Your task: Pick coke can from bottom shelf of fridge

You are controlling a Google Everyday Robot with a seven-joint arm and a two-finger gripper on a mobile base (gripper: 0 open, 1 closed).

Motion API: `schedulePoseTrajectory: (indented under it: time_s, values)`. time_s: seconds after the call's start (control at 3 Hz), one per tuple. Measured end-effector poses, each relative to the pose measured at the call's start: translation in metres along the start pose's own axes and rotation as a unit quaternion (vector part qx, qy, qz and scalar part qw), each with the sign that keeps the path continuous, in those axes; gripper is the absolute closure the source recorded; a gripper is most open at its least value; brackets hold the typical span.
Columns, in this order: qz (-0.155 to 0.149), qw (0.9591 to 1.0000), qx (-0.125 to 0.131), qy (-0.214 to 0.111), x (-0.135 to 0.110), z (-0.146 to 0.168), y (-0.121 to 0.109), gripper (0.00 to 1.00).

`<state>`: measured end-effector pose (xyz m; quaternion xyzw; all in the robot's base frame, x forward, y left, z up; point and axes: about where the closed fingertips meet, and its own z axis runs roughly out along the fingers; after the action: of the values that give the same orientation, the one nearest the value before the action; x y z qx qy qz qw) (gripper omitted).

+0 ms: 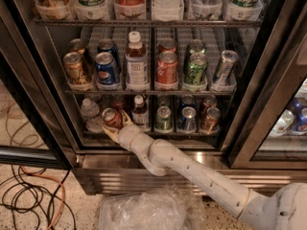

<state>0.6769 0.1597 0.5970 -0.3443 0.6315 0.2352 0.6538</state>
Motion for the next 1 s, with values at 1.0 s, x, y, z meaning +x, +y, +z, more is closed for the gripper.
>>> schedulePoseTrajectory:
  time_s: [1.0]
  values:
    - [0.0, 1.0, 0.0, 0.0, -0.0005, -0.0003, -0.0029, 1.0]
